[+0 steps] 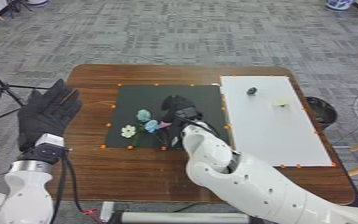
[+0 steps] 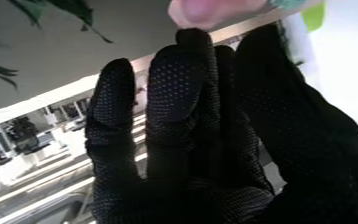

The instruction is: Arrange flowers

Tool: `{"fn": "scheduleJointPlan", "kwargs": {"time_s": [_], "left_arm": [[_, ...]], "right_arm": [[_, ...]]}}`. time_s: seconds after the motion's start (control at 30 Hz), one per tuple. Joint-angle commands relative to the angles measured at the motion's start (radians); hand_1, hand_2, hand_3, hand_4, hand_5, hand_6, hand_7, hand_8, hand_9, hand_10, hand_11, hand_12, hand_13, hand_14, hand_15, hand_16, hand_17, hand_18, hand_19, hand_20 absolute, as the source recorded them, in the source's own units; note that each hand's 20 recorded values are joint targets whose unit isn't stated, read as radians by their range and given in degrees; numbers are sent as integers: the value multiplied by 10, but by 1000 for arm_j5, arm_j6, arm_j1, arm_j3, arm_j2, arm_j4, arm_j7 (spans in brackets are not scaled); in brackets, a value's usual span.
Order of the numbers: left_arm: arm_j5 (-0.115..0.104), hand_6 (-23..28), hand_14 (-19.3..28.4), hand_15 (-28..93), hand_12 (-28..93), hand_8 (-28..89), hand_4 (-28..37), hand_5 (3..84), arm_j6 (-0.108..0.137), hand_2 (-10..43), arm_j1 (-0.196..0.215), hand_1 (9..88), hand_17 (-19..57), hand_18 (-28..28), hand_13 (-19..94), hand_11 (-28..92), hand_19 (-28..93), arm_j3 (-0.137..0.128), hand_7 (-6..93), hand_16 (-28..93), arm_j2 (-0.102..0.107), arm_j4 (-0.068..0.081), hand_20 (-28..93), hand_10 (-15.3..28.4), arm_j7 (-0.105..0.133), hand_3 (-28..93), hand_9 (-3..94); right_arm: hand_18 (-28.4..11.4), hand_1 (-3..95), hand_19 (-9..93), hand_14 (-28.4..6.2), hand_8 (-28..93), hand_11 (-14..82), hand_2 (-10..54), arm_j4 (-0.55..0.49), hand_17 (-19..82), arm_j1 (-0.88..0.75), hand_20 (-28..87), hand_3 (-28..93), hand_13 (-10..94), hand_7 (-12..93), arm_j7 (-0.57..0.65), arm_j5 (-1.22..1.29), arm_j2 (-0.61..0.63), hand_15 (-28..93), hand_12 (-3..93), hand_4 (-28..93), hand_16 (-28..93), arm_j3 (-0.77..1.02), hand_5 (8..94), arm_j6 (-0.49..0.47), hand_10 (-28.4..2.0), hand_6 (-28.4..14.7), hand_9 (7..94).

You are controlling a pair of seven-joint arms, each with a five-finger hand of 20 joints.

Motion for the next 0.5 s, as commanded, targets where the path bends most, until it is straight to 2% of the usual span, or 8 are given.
{"fn": "scheduleJointPlan", "kwargs": {"time_s": [0.03,0.1,0.17,0.33,0.5], "left_arm": [[1,89,144,235,78,-82,-283,410,1,184,3,266,-83,135,229,210,329,1,93,-54,-8,2,84,155,-15,698,307],[7,89,135,217,74,-83,-283,409,-12,184,4,266,-80,133,228,201,323,-1,88,-59,-6,3,81,153,-39,698,307],[8,88,123,189,68,-83,-283,407,-20,184,-6,266,-73,123,222,187,309,8,77,-64,-3,9,74,151,-42,695,307],[11,82,98,144,56,-82,-283,405,2,184,-27,263,-65,107,197,166,291,11,62,-71,21,14,65,140,-33,689,300],[18,78,87,123,51,-81,-283,401,12,185,-61,261,-61,100,184,155,284,14,53,-72,49,20,62,135,-36,688,291]], "right_arm": [[-204,508,770,-50,-117,195,-95,-65,346,-32,346,721,678,169,2,-23,57,599,183,-268,385,103,584,12,-139,-38,635],[-204,497,771,-55,-112,193,-95,-80,345,-52,345,725,674,164,-15,-21,84,602,181,-262,377,159,583,29,-140,-40,632],[-202,490,769,-57,-111,192,-95,-94,341,-67,344,728,670,162,-20,-26,114,605,180,-259,371,216,582,35,-142,-40,631],[-201,472,766,-60,-107,186,-95,-124,330,-98,346,736,657,153,-9,-37,218,584,180,-252,356,326,571,30,-140,-42,619],[-200,445,749,-73,-102,162,-95,-135,307,-155,344,752,623,140,-6,0,338,551,174,-244,336,440,553,-29,-140,-46,584]]}}
